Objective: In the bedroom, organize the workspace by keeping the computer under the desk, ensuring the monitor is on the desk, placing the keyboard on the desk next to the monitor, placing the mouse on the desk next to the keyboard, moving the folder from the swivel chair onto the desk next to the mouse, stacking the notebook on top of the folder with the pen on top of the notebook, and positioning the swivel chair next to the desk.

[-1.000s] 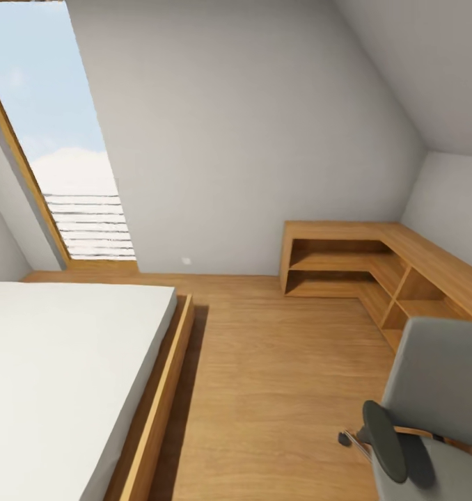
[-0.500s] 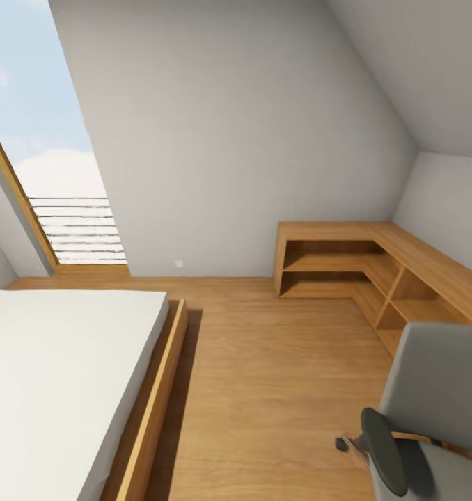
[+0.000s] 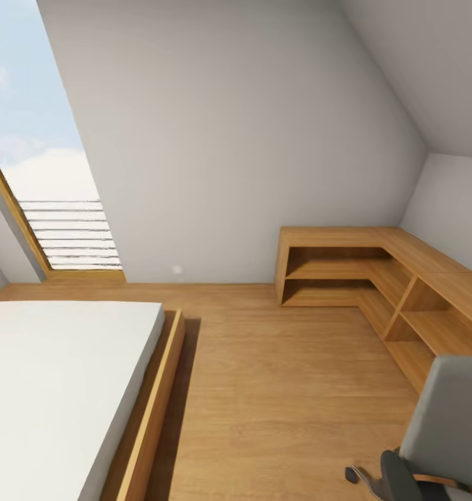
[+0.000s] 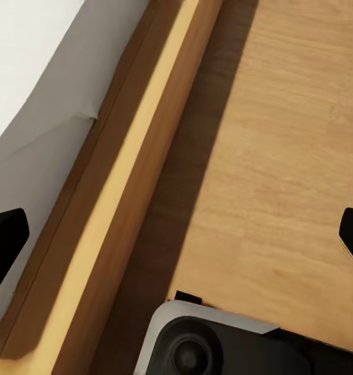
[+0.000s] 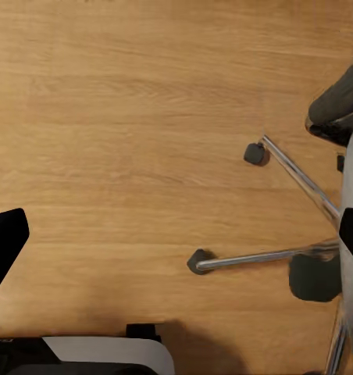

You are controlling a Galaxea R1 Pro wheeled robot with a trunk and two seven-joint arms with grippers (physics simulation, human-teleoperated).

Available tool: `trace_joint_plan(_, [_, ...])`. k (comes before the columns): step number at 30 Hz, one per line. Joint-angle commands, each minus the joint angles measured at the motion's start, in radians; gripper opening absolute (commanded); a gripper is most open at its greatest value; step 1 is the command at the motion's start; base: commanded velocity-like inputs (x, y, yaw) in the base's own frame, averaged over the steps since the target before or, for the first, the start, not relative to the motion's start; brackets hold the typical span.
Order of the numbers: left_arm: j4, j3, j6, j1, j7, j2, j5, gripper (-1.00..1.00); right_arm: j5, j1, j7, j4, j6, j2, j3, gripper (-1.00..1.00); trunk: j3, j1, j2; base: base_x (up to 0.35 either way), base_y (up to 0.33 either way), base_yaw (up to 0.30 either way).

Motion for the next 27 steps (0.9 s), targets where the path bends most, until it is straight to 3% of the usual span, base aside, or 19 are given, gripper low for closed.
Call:
trace_joint_plan(1, [-0.002,0.001,0.0,0.0,-0.006,0.0,0.007,1.0,0.011,-0.001,-0.004,0.002,-0.003,0.0,-0.007,1.0,-0.002,0.001,-0.002,0.335,0.0,0.0])
trace_joint_plan(20, [-0.001,0.001,0.0,0.0,-0.006,0.0,0.007,1.0,0.011,-0.001,-0.004,0.002,-0.003,0.0,-0.007,1.0,-0.002,0.001,-0.002,0.335,0.0,-0.001])
trace_joint_plan(27, [-0.002,0.0,0.0,0.0,-0.006,0.0,0.007,1.0,0.011,-0.001,-0.004,0.002,-0.003,0.0,-0.007,1.0,-0.002,0.001,-0.002,0.335,0.0,-0.096])
